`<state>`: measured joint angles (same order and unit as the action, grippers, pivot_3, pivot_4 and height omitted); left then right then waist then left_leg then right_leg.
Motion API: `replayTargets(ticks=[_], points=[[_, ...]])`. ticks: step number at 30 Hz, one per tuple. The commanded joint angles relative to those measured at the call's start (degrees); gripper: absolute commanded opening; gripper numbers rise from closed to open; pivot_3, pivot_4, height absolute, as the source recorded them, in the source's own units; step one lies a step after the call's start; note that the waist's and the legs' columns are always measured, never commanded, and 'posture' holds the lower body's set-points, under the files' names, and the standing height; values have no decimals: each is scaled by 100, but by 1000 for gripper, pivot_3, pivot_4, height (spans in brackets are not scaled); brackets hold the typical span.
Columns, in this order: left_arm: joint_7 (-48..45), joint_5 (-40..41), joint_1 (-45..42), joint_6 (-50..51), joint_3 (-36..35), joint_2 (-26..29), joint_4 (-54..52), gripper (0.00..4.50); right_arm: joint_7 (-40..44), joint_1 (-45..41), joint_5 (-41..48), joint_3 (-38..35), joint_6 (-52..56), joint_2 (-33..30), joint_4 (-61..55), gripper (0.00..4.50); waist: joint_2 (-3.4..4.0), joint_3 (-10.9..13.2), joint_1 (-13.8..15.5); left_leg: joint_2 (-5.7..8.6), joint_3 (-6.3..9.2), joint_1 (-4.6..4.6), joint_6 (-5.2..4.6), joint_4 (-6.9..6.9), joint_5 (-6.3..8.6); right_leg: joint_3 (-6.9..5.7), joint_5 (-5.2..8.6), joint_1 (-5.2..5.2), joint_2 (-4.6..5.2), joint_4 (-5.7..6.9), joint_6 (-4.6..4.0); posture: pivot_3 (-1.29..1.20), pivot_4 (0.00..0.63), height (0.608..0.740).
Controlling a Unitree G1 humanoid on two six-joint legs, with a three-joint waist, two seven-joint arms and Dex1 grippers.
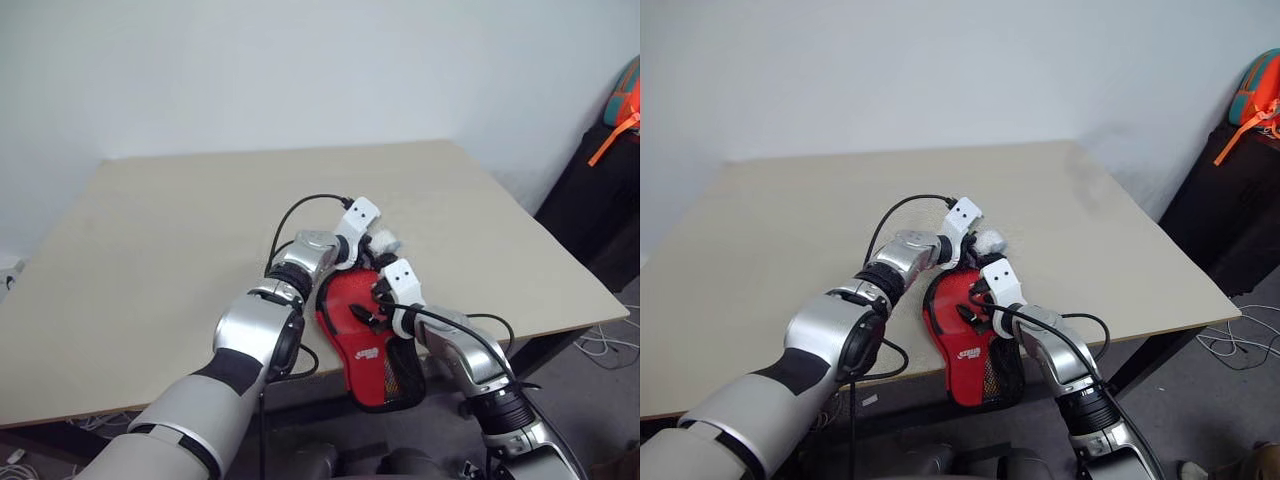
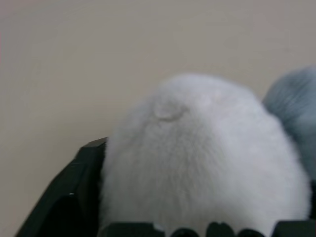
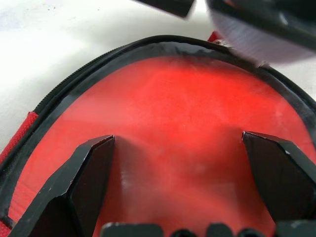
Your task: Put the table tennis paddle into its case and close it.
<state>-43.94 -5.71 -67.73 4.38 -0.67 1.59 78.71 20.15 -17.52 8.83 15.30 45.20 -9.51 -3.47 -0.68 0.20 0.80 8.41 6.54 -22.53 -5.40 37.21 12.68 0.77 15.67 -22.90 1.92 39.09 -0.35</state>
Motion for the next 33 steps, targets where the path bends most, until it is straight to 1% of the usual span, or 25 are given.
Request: replayTargets(ticks=[1, 4, 7, 12, 15, 21, 24, 28, 33], points=[[-420, 270, -300, 13, -226, 244, -328, 4166, 26, 194, -39, -74, 342, -182, 254, 4500, 0, 0, 0, 0, 0, 0, 0, 0, 0, 0, 0, 0, 0, -1, 0, 0, 0, 740], [-900, 529, -410, 224, -453, 453, -384, 4166, 98, 218, 9, -105, 371, -233, 105, 4500, 0, 0, 0, 0, 0, 0, 0, 0, 0, 0, 0, 0, 0, -1, 0, 0, 0, 740], [-1744, 692, -446, 557, -516, 781, -475, 4166, 246, 331, 163, -237, 371, -306, -243, 4500, 0, 0, -5, 0, 1, -1, -1, -1, 0, 0, 0, -1, -1, -2, 0, 0, 0, 740], [-2722, 442, -166, 627, -119, 1375, -670, 4166, 277, 391, 491, -848, 370, -275, -480, 4500, 4, 1, -26, -1, 1, -1, 0, -5, 0, 2, 0, -4, -4, -2, 0, 0, 0, 740], [-3344, 444, -60, 802, -12, 1786, -806, 4166, 99, 257, 572, -1202, 421, -259, -572, 4500, 11, 4, -25, -1, 0, -1, 0, -10, 0, 6, 0, -9, -4, -2, 0, 0, 0, 740], [-4423, 327, 462, 912, 488, 2183, -1290, 4166, -268, -207, 959, -2061, 279, 36, -445, 4500, 24, 12, -17, 0, 0, -8, -1, -10, 0, 8, 0, -15, -3, -3, 0, 0, 0, 740], [-4495, 374, 805, 1044, 645, 2102, -1672, 4166, -429, -631, 1162, -2478, 178, 159, -347, 4500, 32, 16, -24, 0, -1, -7, 1, -17, -1, 13, 0, -20, -5, -2, -1, 0, 0, 740], [-4204, 534, 1250, 1478, 728, 1709, -2319, 4166, -398, -983, 1092, -2358, 211, 60, -189, 4500, 32, 16, -22, -1, -2, -12, 1, -24, -2, 15, 0, -31, -4, -1, -1, 0, 0, 740], [-3487, 668, 1743, 2084, 779, 1090, -3098, 4166, -407, -1274, 985, -2244, 160, -35, 199, 4500, 33, 16, -29, -1, -3, -12, 0, -24, -3, 17, 0, -31, -4, -1, -1, 0, 0, 740]])
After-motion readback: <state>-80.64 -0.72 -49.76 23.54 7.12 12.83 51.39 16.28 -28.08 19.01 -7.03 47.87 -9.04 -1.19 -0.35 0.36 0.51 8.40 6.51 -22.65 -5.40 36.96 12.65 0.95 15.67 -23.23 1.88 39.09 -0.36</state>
